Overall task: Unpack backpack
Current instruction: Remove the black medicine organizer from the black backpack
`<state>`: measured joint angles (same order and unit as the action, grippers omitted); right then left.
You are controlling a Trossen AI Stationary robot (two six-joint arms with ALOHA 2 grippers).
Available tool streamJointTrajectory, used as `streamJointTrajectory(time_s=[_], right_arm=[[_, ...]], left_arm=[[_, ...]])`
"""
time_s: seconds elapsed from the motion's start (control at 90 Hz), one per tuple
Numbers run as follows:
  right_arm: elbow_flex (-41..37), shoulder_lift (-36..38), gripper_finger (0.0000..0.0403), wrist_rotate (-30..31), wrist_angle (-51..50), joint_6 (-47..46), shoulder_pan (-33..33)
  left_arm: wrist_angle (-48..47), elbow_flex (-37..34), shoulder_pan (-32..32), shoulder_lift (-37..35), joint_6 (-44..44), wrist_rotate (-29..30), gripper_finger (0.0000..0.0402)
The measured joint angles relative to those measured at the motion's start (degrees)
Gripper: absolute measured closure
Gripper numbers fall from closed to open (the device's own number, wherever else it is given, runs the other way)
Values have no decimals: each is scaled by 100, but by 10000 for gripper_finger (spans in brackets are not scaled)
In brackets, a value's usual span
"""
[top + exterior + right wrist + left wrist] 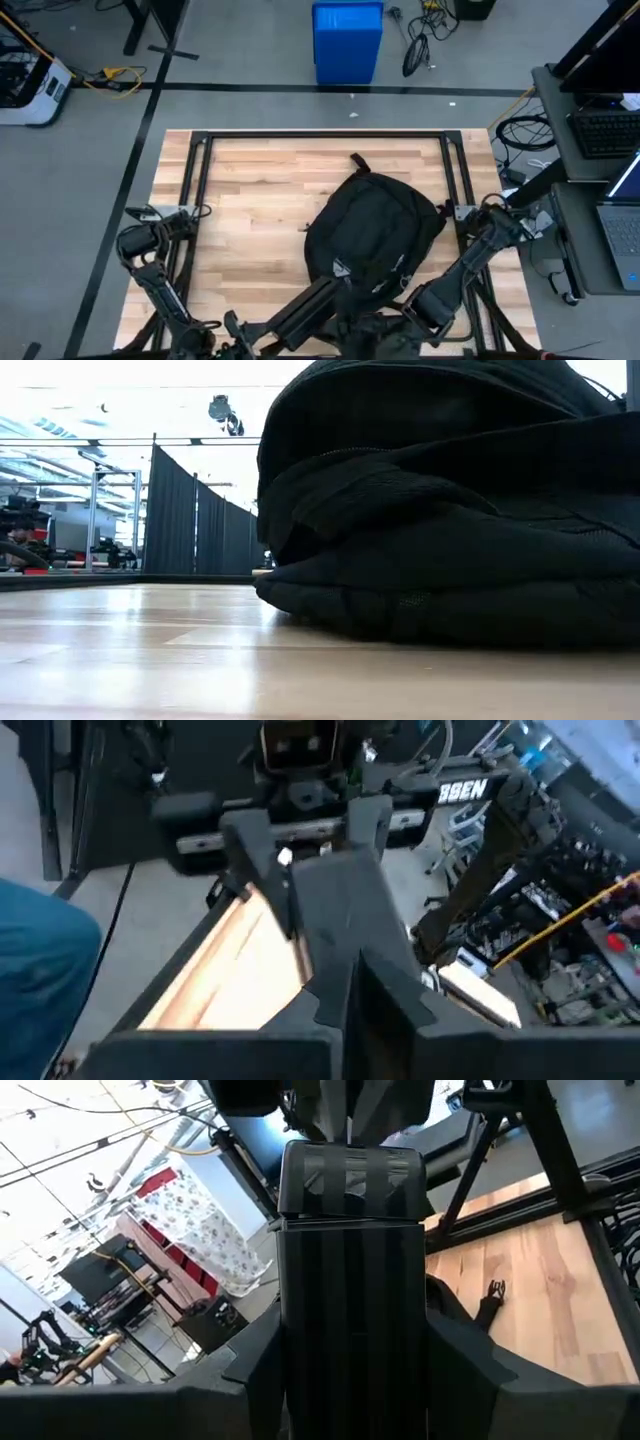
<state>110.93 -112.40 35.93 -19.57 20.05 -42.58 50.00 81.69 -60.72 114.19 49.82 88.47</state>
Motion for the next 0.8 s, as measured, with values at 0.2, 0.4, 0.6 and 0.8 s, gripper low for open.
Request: streamJointTrajectory(time_s=[0.2, 0.4, 0.6, 0.8], right_arm=[[0, -78, 397, -488, 226, 33, 231], [4, -118, 397, -950, 226, -143, 408], [9, -118, 397, -931, 277, -31, 384], [-2, -146, 397, -871, 270, 58, 320]], left_arm=[[-2, -4, 28, 6, -1, 16, 236], [-19, -9, 23, 17, -5, -33, 236], [-15, -9, 26, 17, -5, -38, 236], [4, -225, 45, 15, -337, 32, 236]])
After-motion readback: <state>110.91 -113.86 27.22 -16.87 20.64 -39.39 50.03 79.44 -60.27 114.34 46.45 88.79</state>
